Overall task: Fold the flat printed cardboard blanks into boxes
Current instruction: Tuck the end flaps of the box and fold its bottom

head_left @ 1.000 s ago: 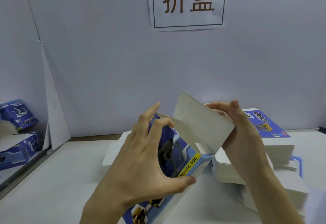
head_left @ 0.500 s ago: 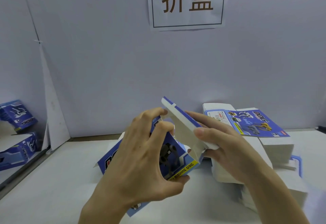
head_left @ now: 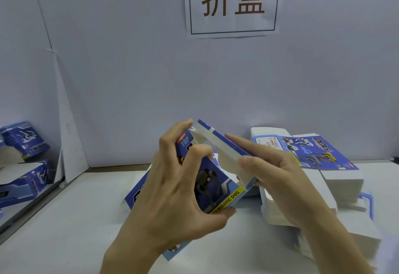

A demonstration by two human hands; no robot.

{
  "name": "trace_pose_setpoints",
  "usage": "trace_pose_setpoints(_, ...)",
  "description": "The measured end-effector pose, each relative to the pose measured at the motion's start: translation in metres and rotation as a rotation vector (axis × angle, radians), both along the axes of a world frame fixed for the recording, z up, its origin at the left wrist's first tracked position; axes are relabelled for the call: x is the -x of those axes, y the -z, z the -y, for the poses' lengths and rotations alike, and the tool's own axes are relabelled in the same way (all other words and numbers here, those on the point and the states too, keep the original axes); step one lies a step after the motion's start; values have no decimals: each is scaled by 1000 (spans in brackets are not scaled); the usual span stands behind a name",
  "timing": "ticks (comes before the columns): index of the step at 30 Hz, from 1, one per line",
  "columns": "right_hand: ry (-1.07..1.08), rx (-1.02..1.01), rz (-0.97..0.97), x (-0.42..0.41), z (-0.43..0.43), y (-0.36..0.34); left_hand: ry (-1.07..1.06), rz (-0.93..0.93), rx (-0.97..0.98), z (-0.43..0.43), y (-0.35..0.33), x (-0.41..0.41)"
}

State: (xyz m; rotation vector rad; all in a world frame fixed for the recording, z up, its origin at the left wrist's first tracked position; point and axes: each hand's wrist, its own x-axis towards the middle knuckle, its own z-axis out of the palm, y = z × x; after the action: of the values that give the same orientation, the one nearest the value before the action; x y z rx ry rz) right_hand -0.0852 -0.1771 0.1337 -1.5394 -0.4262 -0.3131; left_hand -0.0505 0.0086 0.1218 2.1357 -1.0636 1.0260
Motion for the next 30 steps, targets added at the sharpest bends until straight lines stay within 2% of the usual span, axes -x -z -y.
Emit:
trace_pose_setpoints(6, 175, 137, 69, 1, -10, 4, 20, 6, 19, 3, -1, 2)
trace_pose_setpoints(11, 198, 523, 127, 11, -4, 1, 66, -27, 67, 3, -3, 5)
trace_pose_setpoints(13, 244, 568, 218, 10, 0, 2, 61, -45, 91, 6, -4, 6)
trace_pose_setpoints(15, 262, 419, 298, 5, 1, 4, 92, -56, 141, 7, -5, 5)
trace_pose_setpoints(17, 248, 158, 324, 0, 3, 4, 132, -82, 231, 1, -8, 1)
trace_pose_setpoints(20, 155, -148, 272, -4, 7, 6, 256, -276, 400, -14, -10, -4)
trace_pose_setpoints(23, 17, -257, 167, -6, 1, 10, 537, -622, 556, -14, -8, -1)
trace_pose_setpoints(25, -7, -311, 108, -8, -7, 13, 671, -769, 729, -6, -3, 1)
trace_pose_setpoints(30, -12, -335, 70, -8, -14, 15, 645, -786, 918, 4, -2, 2)
